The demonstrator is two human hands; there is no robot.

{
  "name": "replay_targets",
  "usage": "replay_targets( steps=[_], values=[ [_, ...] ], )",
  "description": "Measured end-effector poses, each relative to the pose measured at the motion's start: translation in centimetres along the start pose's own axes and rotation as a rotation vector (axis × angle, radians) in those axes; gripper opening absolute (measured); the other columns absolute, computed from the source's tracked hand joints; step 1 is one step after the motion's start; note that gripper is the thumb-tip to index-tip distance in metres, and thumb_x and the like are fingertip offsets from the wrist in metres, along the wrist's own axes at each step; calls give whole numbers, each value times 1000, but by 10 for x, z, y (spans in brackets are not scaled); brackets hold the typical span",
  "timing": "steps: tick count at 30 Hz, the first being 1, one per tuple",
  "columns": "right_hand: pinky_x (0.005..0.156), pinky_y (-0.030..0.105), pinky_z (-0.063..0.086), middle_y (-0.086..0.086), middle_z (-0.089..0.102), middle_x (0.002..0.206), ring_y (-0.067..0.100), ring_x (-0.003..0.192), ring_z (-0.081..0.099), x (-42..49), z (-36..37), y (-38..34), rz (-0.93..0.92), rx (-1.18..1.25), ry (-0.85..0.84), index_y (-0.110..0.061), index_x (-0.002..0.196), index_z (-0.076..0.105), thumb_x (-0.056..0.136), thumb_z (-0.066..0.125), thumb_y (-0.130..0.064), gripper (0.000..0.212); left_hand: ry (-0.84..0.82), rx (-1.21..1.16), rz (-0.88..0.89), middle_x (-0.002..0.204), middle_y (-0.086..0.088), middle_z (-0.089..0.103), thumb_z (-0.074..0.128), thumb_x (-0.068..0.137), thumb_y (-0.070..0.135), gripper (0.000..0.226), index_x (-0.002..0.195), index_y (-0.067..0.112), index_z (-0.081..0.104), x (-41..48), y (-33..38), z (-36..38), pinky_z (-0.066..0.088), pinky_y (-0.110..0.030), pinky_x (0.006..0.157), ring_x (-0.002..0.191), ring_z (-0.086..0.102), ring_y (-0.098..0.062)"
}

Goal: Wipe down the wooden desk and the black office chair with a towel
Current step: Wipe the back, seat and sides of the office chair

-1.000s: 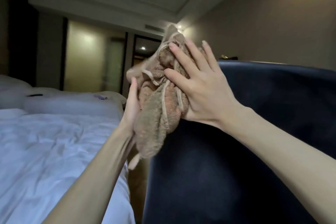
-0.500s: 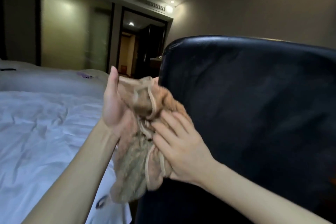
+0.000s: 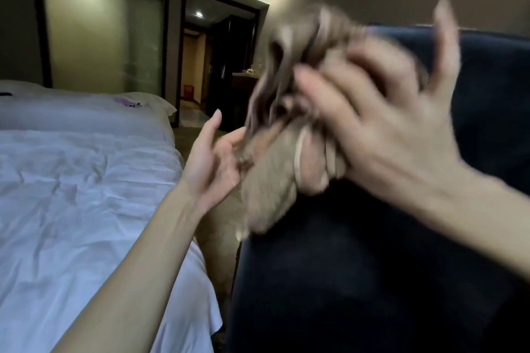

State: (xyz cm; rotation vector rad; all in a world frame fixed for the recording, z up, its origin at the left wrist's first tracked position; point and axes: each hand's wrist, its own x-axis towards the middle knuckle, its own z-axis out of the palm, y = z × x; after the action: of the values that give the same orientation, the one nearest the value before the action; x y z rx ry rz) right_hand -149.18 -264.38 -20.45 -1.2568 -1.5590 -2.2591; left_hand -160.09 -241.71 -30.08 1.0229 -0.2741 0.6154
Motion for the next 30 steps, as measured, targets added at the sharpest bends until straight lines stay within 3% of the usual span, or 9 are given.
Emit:
replay_targets(
  steps=[2, 5, 8, 10, 15, 18, 22, 27, 30],
  values=[
    [111, 78, 19, 24, 53, 144, 44, 141, 45, 22, -13, 16, -2, -118, -161, -9, 151, 44, 105, 47, -17, 47, 59, 46, 51, 152, -17, 53, 41, 108, 49, 61, 153, 9, 47, 5, 0, -3, 32, -51, 123, 146, 44, -34],
    [115, 77, 11, 28, 18, 164, 48, 153, 15, 37, -22, 9, -111, -112, -400, 2, 147, 38, 93, 41, -14, 57, 80, 56, 56, 155, -19, 48, 49, 104, 46, 66, 157, 7, 40, 8, 2, 4, 29, -55, 124, 148, 40, -36],
    [117, 77, 8, 30, 10, 166, 52, 154, 2, 43, -10, -14, -196, -90, -576, 3, 144, 36, 87, 50, -34, 69, -99, -102, 125, 158, -22, 43, 26, 109, 56, 74, 157, 1, 36, 0, 2, 20, 23, -47, 124, 150, 37, -33],
    [116, 76, 11, 33, 14, 164, 54, 153, 5, 40, 1, -29, -194, -42, -627, 1, 133, 42, 82, 55, -41, 67, -111, -154, 144, 159, -22, 41, 25, 106, 65, 83, 158, 1, 35, 1, -3, 19, 20, -46, 124, 151, 35, -33],
    [118, 73, 9, 34, 33, 157, 50, 151, 23, -8, 25, -80, -153, 190, -563, 0, 120, 53, 76, 59, -29, 53, -314, -271, -47, 152, -23, 48, 22, 91, 89, 112, 154, -1, 40, 3, -2, -8, 31, -41, 120, 140, 46, -34],
    [123, 67, 7, 26, 53, 142, 44, 142, 39, -53, 27, -128, -277, 331, -631, -4, 120, 57, 73, 57, -30, 54, -305, -235, -105, 159, -29, 37, 24, 83, 96, 123, 156, -2, 36, -2, -5, -20, 26, -54, 124, 150, 34, -41],
    [124, 60, 20, 15, 63, 122, 38, 128, 53, -97, 22, -178, -418, 446, -726, -4, 121, 52, 77, 43, -27, 50, -298, -263, -76, 168, -22, 23, 25, 83, 95, 125, 160, -3, 23, -3, -11, -27, 16, -44, 129, 157, 23, -33],
    [121, 55, 30, 8, 65, 107, 32, 115, 60, -83, 18, -156, -406, 632, -670, -14, 104, 58, 63, 67, -31, 46, -153, -97, -46, 161, -23, 38, 12, 87, 92, 120, 155, -3, 38, -5, -24, -34, 30, -47, 125, 151, 36, -34],
    [115, 58, 37, 13, 70, 116, 34, 121, 62, -55, 14, -117, -310, 566, -478, -13, 102, 68, 77, 68, -27, 29, -141, -64, -130, 153, -25, 49, 10, 86, 93, 120, 151, 0, 47, -15, -21, -34, 42, -48, 117, 143, 47, -37]
  ],
)
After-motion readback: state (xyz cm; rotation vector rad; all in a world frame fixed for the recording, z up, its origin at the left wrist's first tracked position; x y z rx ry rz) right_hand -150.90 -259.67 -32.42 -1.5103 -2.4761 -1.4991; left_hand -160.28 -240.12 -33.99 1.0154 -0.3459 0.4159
